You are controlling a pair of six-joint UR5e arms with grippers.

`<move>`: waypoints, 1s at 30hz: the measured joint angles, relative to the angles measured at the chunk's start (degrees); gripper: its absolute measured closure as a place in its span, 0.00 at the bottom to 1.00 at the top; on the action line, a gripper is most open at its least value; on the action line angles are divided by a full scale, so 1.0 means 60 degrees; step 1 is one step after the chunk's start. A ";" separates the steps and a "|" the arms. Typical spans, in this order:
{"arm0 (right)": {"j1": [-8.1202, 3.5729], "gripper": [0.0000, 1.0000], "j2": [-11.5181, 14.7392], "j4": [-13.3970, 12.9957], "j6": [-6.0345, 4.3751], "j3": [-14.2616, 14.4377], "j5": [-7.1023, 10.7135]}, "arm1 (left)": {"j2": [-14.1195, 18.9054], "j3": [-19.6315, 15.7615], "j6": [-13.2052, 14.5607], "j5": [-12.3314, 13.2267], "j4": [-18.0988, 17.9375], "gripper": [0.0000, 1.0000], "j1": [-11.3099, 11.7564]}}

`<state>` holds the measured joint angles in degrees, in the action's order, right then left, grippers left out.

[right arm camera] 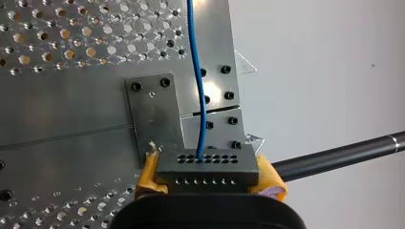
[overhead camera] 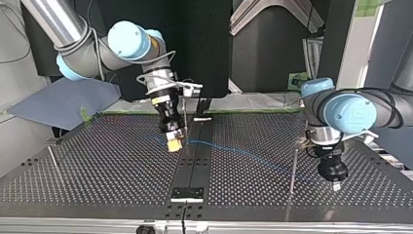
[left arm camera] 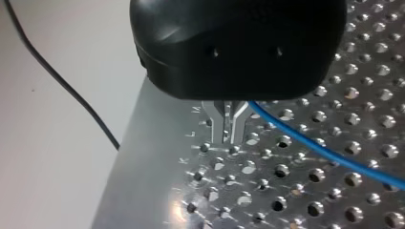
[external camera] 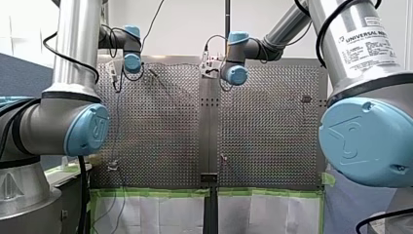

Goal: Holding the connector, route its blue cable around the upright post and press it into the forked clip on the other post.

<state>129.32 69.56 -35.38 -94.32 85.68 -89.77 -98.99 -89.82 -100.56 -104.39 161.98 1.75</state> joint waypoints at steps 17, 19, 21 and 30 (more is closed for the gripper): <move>-0.0024 1.00 -0.0617 -0.0036 0.0018 0.0006 -0.0040 | -0.0454 -0.0537 -0.0198 0.0311 -0.0464 0.90 -0.0066; -0.0025 1.00 -0.0721 -0.0077 0.0014 0.0007 -0.0049 | -0.0493 -0.0537 -0.0201 0.0332 -0.0466 0.90 -0.0074; -0.0026 1.00 -0.0809 -0.0106 0.0021 0.0008 -0.0059 | -0.0556 -0.0543 -0.0231 0.0364 -0.0482 0.90 -0.0095; 0.0026 1.00 -0.1342 -0.0100 0.0008 0.0009 -0.0069 | -0.0938 -0.0577 -0.0441 0.0496 -0.0540 0.72 -0.0152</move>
<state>129.47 61.51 -35.98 -94.28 85.73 -90.18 -104.62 -93.28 -103.21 -101.42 158.74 0.84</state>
